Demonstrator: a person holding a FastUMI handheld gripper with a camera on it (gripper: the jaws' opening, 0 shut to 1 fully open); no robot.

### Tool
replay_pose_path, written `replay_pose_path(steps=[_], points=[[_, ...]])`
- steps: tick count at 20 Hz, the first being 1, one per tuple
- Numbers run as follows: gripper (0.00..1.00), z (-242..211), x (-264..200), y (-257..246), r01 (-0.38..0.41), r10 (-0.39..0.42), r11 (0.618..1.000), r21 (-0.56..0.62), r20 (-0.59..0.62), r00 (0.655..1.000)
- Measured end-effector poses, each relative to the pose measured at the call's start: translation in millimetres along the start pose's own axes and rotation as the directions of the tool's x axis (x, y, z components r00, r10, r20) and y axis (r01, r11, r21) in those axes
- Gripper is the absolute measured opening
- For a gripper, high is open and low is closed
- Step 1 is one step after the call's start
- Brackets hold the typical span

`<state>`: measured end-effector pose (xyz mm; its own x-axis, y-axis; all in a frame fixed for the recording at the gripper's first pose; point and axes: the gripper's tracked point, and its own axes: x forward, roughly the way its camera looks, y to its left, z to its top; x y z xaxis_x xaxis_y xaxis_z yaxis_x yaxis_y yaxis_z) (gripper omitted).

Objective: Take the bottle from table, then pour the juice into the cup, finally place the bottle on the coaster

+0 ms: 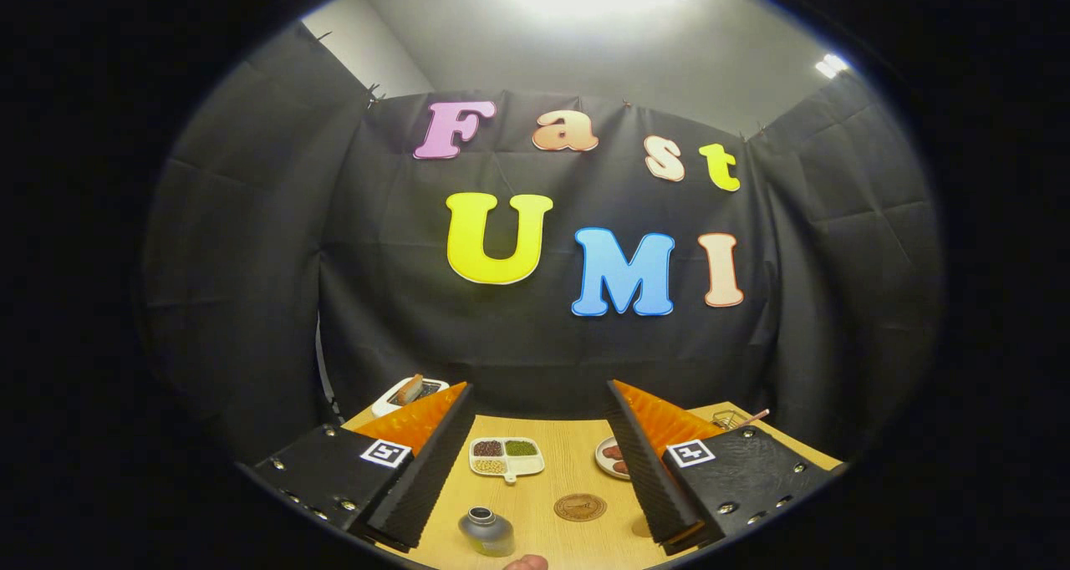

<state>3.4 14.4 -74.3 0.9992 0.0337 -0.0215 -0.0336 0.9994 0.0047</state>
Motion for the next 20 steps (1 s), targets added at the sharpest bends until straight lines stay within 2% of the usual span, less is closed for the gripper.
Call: replay_pose_path(steps=[5,8,12,16,20], points=[[0.96,-64,-1,14,-0.055,0.056,0.998,0.017,-0.04,0.998],[0.96,-98,-1,11,-0.036,0.038,0.999,0.027,-0.072,0.997],[0.96,-134,2,31,-0.073,0.07,0.997,-0.03,-0.101,0.992],[0.96,-170,14,40,-0.061,0.057,0.998,-0.029,-0.127,0.99],[0.96,-205,27,56,-0.085,0.069,0.991,-0.102,-0.154,0.986]])
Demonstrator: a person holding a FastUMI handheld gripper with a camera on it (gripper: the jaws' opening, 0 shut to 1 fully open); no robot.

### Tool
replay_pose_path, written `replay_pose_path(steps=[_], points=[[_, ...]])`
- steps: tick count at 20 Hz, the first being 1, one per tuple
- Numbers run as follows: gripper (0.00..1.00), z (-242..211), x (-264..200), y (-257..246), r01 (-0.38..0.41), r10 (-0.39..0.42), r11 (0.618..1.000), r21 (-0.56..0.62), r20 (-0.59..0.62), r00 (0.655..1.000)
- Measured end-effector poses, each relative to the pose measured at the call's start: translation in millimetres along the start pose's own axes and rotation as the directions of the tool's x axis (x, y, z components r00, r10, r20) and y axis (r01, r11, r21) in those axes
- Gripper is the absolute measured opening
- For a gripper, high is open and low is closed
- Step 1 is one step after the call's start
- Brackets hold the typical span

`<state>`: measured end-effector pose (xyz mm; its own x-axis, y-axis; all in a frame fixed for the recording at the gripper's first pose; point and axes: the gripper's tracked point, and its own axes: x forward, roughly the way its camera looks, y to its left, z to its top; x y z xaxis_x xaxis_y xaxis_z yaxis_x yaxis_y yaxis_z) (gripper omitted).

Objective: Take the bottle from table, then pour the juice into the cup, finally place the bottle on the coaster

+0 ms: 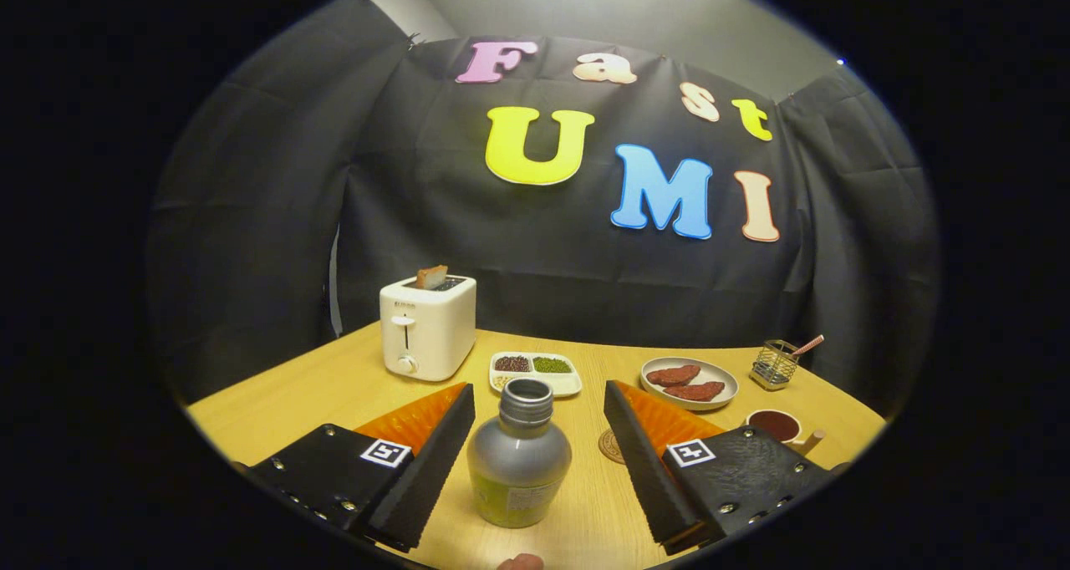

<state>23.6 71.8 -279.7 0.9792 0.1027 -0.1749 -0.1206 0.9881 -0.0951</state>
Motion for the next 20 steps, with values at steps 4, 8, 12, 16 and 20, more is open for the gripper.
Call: replay_pose_path(steps=[4,8,12,16,20], points=[[0.96,-30,17,7,-0.008,0.009,1.0,0.009,-0.04,0.999],[0.95,-45,25,9,0.003,-0.002,1.0,0.012,-0.102,0.995],[0.82,-45,27,8,-0.008,0.023,0.995,0.098,-0.159,0.987],[0.79,-28,22,-5,0.002,0.036,0.979,0.206,-0.181,0.983],[0.79,6,27,-19,-0.012,0.074,0.878,0.479,-0.11,0.991]])
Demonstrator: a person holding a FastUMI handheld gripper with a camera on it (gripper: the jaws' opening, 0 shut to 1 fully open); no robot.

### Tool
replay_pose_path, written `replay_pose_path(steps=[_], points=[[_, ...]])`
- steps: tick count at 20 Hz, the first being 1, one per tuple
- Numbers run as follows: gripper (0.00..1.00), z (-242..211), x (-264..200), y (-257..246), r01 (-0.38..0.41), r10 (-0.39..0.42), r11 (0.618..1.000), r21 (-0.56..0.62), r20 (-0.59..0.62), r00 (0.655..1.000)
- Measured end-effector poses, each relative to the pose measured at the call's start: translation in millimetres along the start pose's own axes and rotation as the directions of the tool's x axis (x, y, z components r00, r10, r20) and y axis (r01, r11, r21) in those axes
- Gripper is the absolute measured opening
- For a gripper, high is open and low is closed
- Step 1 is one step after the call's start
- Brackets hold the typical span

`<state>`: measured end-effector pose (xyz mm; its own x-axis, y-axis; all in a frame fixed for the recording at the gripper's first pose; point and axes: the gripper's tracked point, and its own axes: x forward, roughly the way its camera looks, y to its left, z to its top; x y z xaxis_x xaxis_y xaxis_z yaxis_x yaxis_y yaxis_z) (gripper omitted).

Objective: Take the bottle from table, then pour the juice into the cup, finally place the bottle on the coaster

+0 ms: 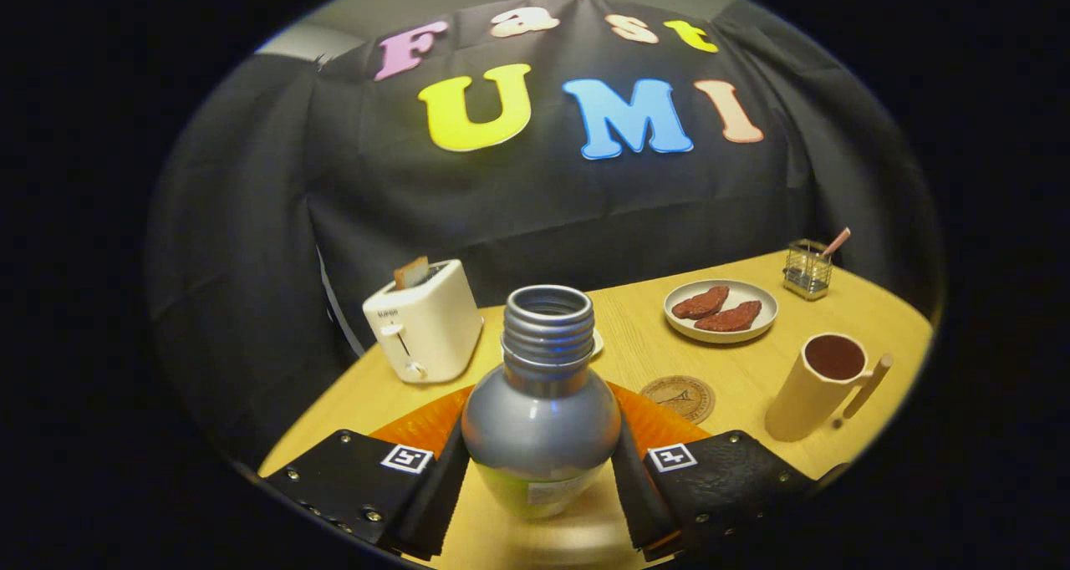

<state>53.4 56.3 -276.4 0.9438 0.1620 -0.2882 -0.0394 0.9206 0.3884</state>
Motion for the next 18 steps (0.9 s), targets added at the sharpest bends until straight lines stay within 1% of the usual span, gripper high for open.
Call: replay_pose_path(steps=[3,6,10,14,18], points=[[0.79,18,5,-8,0.006,-0.007,0.986,0.168,0.005,1.0],[0.79,27,10,-20,0.009,-0.008,0.955,0.297,-0.006,1.0],[0.79,43,15,-32,-0.01,0.011,0.883,0.47,0.0,1.0],[0.79,58,21,-49,-0.027,0.019,0.814,0.58,0.02,1.0],[0.79,61,24,-71,-0.019,-0.003,0.715,0.698,0.031,1.0]])
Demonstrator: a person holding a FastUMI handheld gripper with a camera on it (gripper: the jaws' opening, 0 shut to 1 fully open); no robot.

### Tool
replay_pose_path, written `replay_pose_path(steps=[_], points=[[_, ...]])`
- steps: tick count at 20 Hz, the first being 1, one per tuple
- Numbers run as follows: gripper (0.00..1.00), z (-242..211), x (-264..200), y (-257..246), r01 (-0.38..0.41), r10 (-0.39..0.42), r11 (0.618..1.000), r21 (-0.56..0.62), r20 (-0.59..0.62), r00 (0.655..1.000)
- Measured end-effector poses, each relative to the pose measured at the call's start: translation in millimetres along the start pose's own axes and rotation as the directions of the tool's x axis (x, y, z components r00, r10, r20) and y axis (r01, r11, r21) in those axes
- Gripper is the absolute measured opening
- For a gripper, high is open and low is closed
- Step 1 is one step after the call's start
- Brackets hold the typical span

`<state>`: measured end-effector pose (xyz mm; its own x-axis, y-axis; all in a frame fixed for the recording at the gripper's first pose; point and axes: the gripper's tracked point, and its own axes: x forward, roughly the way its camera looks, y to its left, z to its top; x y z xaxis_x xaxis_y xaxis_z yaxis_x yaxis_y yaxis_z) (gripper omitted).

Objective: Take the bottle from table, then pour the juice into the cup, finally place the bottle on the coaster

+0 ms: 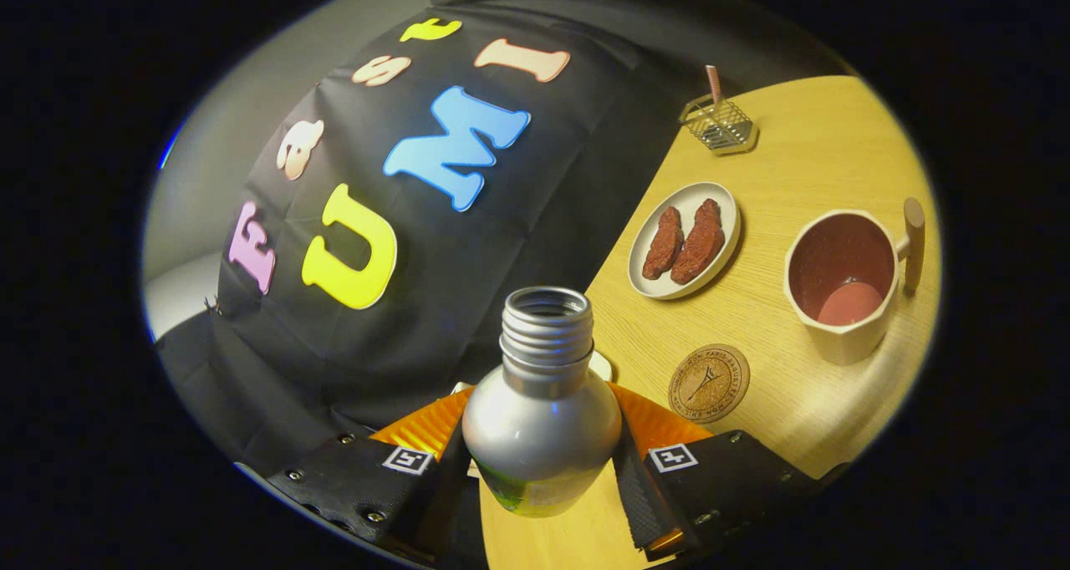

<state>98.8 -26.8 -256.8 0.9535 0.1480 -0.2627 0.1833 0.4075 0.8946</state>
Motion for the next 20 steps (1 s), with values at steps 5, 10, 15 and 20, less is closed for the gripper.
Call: replay_pose_path(steps=[5,10,15,20], points=[[0.79,13,-3,-14,0.011,-0.013,0.993,0.121,0.012,1.0],[0.78,17,0,-18,-0.014,0.011,0.971,0.239,0.017,1.0],[0.78,24,4,-26,-0.022,0.012,0.938,0.347,0.03,0.999],[0.78,32,7,-40,-0.021,-0.01,0.888,0.46,0.066,0.998]])
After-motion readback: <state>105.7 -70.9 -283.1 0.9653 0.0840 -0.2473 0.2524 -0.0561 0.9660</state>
